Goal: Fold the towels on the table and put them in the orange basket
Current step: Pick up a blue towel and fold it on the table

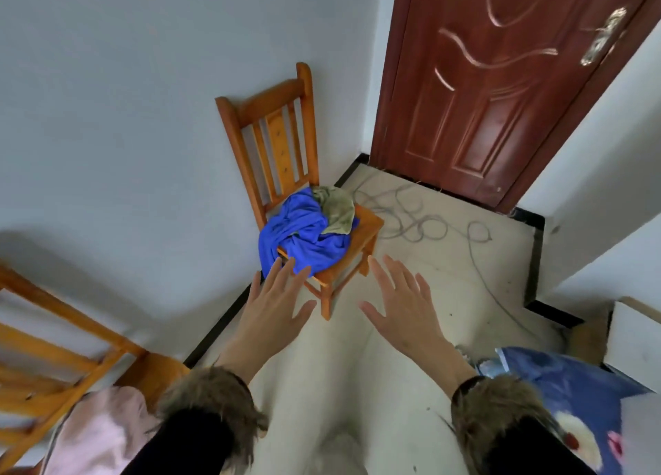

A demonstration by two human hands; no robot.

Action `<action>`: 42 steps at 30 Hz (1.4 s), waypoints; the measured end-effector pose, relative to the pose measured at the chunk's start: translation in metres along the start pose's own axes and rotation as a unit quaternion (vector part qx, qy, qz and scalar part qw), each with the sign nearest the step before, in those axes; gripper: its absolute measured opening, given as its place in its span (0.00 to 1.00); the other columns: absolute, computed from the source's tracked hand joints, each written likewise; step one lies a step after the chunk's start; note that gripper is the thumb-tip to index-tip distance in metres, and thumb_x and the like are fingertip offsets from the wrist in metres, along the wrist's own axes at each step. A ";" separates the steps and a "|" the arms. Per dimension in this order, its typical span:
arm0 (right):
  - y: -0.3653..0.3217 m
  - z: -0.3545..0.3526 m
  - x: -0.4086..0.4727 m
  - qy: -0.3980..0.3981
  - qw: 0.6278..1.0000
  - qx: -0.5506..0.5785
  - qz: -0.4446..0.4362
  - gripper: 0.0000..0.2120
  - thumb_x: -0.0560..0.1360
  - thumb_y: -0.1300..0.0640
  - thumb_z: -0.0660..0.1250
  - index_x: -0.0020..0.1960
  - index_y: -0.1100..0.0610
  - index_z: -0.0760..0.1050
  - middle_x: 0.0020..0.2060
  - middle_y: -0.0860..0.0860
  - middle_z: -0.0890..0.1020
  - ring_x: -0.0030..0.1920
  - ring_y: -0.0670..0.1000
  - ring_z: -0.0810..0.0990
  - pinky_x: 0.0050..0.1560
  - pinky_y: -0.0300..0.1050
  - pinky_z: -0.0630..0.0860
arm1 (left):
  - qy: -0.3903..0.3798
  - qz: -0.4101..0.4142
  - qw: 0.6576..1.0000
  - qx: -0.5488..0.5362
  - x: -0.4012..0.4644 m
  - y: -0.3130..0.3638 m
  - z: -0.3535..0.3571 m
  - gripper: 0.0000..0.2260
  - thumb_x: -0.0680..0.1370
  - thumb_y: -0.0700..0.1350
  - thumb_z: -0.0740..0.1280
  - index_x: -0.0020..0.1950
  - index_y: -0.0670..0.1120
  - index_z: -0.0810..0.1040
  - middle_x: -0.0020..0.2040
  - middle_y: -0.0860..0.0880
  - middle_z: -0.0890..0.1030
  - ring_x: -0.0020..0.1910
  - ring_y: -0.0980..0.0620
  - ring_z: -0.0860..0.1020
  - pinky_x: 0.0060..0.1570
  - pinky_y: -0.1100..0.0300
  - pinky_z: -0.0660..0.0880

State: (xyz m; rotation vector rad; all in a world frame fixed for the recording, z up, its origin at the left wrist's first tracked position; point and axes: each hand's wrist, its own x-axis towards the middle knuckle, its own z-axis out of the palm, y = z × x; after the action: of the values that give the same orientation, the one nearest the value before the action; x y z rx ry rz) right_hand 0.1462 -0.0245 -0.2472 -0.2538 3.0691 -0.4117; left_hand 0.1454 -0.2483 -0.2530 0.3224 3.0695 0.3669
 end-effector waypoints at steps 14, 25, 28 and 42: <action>0.051 0.034 0.262 -0.083 0.995 -0.014 -0.051 0.33 0.78 0.40 0.53 0.76 0.48 0.44 0.76 0.51 0.50 0.75 0.52 0.50 0.71 0.54 0.55 | -0.078 -0.042 0.996 -0.032 0.240 -0.055 0.041 0.27 0.80 0.59 0.51 0.77 0.53 0.49 0.78 0.50 0.49 0.76 0.50 0.45 0.73 0.51 0.44; 0.084 0.163 0.454 -0.204 0.978 -0.025 -0.016 0.31 0.78 0.47 0.58 0.76 0.52 0.49 0.73 0.52 0.59 0.73 0.52 0.58 0.68 0.49 0.61 | -0.225 -0.093 0.966 -0.088 0.426 -0.132 0.166 0.24 0.81 0.51 0.54 0.76 0.49 0.54 0.76 0.47 0.55 0.75 0.48 0.53 0.71 0.50 0.55; 0.091 0.202 0.487 -0.237 0.971 -0.012 0.009 0.28 0.78 0.49 0.59 0.74 0.54 0.54 0.70 0.52 0.65 0.69 0.54 0.65 0.63 0.51 0.66 | -0.252 -0.092 0.961 -0.069 0.453 -0.153 0.206 0.23 0.81 0.49 0.55 0.75 0.49 0.54 0.76 0.47 0.55 0.74 0.49 0.54 0.69 0.52 0.57; 0.100 0.343 0.556 -0.236 0.954 0.113 0.144 0.09 0.77 0.51 0.61 0.50 0.55 0.76 0.51 0.52 0.78 0.55 0.56 0.73 0.55 0.51 0.65 | -0.193 -0.148 0.970 -0.011 0.498 -0.199 0.322 0.20 0.79 0.47 0.58 0.71 0.49 0.63 0.59 0.48 0.75 0.60 0.46 0.72 0.56 0.54 0.63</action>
State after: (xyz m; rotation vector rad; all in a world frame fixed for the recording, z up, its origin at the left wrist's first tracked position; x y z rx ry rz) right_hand -0.3986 -0.1104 -0.6116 0.0925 2.5097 -0.5803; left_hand -0.3630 -0.2596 -0.6176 -0.0620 2.6713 0.2828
